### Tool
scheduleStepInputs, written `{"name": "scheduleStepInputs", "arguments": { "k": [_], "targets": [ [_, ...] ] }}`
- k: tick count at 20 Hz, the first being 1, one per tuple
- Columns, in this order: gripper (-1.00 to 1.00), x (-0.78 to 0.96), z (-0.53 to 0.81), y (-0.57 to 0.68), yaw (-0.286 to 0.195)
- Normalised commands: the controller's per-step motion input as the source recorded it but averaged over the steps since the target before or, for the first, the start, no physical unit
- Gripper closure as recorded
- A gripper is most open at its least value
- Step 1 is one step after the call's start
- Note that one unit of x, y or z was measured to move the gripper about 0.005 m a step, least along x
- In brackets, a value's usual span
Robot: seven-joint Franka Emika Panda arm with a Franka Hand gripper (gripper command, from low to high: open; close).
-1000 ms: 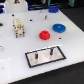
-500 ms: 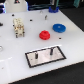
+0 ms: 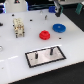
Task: Insert the blue gear onto the right peg, followed by the red gear
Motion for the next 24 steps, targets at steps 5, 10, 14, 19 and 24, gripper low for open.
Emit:
{"name": "scheduleStepInputs", "arguments": {
  "k": [5,10,14,19,24],
  "targets": [
    [-1.00,-0.35,-0.57,0.05,0.000],
    [-1.00,-0.32,-0.53,-0.20,0.000],
    [-1.00,-0.32,-0.43,-0.22,0.000],
    [-1.00,-0.17,-0.16,-0.05,0.000],
    [-1.00,-0.13,-0.05,0.00,0.000]
  ]
}}
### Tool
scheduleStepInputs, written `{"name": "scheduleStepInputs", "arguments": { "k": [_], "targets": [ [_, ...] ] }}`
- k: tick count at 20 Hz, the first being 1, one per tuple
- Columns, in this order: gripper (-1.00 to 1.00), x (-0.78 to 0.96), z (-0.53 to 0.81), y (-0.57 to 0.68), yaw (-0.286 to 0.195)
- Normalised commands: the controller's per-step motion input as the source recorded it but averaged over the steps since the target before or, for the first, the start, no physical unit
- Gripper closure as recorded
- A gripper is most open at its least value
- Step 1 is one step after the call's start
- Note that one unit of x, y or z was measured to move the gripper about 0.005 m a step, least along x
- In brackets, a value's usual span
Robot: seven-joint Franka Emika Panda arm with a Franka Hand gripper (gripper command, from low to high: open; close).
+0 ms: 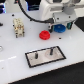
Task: Insert the blue gear onto the right peg, followed by the red gear
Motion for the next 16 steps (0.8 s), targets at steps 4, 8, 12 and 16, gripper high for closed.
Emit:
{"name": "scheduleStepInputs", "arguments": {
  "k": [4,8,12,16],
  "targets": [
    [1.00,0.00,0.00,0.04,0.000],
    [1.00,-0.05,0.00,0.08,0.000],
    [1.00,-0.13,0.00,0.10,0.000],
    [1.00,-0.23,0.00,0.09,0.000]
  ]
}}
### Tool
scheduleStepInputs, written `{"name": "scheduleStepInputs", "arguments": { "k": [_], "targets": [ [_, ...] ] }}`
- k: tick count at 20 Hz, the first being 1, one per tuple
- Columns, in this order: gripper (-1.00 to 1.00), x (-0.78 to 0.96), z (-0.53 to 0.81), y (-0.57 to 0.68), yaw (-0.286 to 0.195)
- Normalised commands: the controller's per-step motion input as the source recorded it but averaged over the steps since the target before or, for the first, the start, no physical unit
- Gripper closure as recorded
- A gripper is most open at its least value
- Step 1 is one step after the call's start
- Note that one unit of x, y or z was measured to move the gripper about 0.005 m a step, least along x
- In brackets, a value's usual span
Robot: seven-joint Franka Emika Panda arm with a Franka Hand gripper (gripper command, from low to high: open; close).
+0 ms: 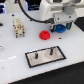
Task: Insert the blue gear onto the right peg, followed by the red gear
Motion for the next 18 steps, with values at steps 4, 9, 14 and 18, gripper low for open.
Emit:
{"name": "scheduleStepInputs", "arguments": {
  "k": [4,9,14,18],
  "targets": [
    [1.00,-0.20,-0.04,-0.01,0.000],
    [1.00,0.20,0.47,-0.04,0.000],
    [1.00,0.48,0.54,-0.16,0.000],
    [1.00,0.60,0.39,-0.25,0.000]
  ]
}}
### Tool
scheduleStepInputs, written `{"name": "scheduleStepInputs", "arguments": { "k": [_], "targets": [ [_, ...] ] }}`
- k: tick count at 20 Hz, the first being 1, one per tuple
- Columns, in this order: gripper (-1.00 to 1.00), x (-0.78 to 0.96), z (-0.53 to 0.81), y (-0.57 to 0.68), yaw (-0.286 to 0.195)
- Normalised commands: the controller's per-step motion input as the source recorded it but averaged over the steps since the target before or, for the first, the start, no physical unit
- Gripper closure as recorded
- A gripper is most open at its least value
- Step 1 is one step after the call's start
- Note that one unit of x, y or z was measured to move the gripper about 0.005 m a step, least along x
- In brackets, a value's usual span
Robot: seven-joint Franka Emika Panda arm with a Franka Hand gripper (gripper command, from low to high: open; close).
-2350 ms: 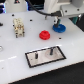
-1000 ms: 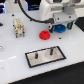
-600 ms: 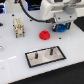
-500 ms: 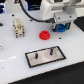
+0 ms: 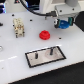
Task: Insert the blue gear onto the right peg, followed by the red gear
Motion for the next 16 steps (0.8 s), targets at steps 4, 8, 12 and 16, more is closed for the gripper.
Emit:
{"name": "scheduleStepInputs", "arguments": {
  "k": [4,8,12,16],
  "targets": [
    [1.00,0.68,0.49,-0.24,0.000],
    [1.00,0.73,0.46,-0.25,0.000],
    [1.00,0.69,0.44,-0.36,0.000],
    [1.00,0.71,0.40,-0.38,0.000]
  ]
}}
